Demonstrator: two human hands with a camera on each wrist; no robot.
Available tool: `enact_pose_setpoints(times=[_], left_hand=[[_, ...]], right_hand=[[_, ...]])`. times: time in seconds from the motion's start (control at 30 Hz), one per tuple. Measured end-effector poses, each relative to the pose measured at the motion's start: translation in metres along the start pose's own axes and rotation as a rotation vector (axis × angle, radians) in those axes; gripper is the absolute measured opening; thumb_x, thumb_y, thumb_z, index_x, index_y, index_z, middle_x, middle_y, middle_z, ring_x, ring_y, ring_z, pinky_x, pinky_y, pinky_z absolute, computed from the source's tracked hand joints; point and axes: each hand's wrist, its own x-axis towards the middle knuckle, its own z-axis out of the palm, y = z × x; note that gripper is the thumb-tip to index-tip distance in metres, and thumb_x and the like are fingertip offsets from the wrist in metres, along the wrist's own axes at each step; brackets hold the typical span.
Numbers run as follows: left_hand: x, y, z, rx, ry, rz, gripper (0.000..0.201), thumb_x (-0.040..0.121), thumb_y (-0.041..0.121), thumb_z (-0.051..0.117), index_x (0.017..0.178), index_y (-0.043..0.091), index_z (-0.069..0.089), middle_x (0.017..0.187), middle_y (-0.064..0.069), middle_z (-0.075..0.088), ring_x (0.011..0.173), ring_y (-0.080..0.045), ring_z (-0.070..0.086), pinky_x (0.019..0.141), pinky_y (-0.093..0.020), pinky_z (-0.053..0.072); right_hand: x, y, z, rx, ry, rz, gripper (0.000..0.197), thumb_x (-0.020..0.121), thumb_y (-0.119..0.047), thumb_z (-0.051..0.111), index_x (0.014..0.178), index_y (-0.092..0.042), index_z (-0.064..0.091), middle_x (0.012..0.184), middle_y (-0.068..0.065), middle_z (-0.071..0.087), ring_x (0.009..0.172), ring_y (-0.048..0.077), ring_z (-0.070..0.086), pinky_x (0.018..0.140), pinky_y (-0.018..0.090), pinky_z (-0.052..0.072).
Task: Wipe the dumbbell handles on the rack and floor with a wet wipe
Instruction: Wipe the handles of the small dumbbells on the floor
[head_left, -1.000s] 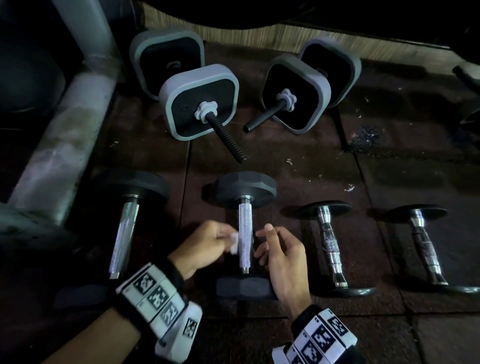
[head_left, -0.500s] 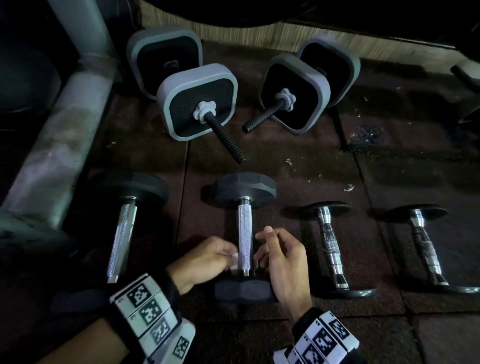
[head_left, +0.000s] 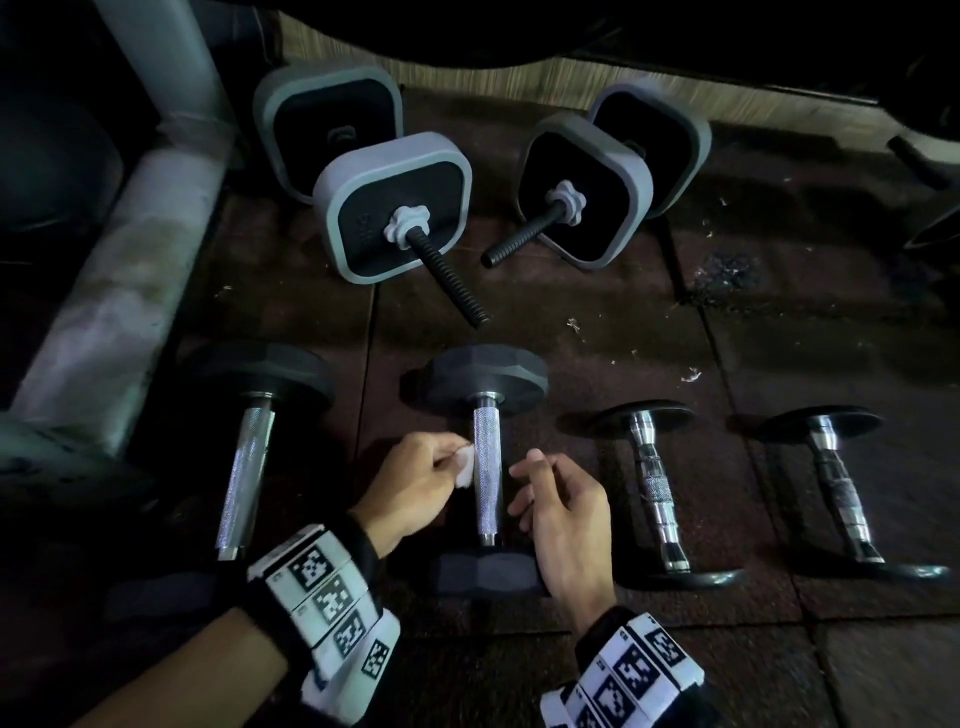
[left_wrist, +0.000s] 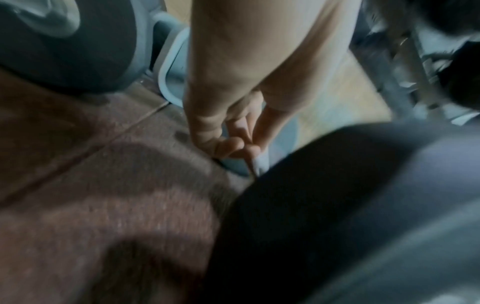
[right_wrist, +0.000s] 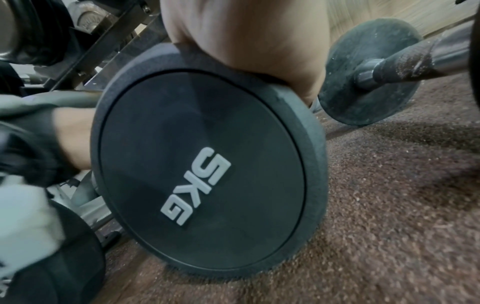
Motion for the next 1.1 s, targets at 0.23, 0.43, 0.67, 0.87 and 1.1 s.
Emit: enact_pose_setpoints(times=[0.23,0.43,0.67,0.87,1.1], left_hand=[[-0.022,-0.012,0.003,0.115,0.014,0.013,0.018,0.096,0.006,0.058,0.091,0.010,0.075,0.091,0.010,0.076,0.091,0.002,0.068,0.087,-0.026,0.049],[-0.027,-0.006,0.009,0.126,-0.075,-0.030,0.027,0.094,0.019,0.055,0.074,0.006,0.066,0.074,0.002,0.072,0.077,-0.010,0.067,0.087,-0.044,0.052],[-0.034,-0.008,0.004,0.126,-0.160,-0.131,0.020,0.079,0.021,0.053,0.076,0.010,0.070,0.077,0.006,0.073,0.078,-0.005,0.064,0.085,-0.039,0.051],[-0.030,-0.005,-0.006,0.055,-0.227,-0.228,0.029,0.069,0.030,0.062,0.083,0.009,0.077,0.078,0.002,0.075,0.073,-0.004,0.066,0.072,-0.024,0.048],[0.029,0.019,-0.014,-0.060,0.043,-0.077,0.021,0.086,0.004,0.057,0.067,-0.004,0.064,0.064,-0.004,0.062,0.064,-0.007,0.053,0.070,-0.027,0.040]], right_hand=[[-0.001,-0.001,0.000,0.002,0.004,0.005,0.033,0.103,-0.034,0.052,0.079,-0.019,0.069,0.056,0.002,0.063,0.050,0.010,0.054,0.056,0.028,0.046],[-0.003,-0.004,-0.001,-0.003,0.009,0.017,0.034,0.103,-0.031,0.052,0.076,-0.020,0.069,0.056,0.001,0.064,0.051,0.010,0.055,0.055,0.027,0.048],[-0.002,-0.001,0.000,-0.020,0.019,0.012,0.032,0.103,-0.031,0.053,0.078,-0.018,0.069,0.055,0.003,0.064,0.050,0.012,0.055,0.055,0.029,0.047],[-0.002,0.000,0.001,0.007,0.029,0.010,0.032,0.103,-0.029,0.053,0.079,-0.015,0.069,0.054,0.002,0.062,0.048,0.011,0.052,0.051,0.024,0.044],[-0.003,-0.002,0.000,-0.007,0.024,0.002,0.033,0.103,-0.028,0.052,0.078,-0.014,0.069,0.054,0.002,0.062,0.049,0.013,0.052,0.051,0.027,0.045]])
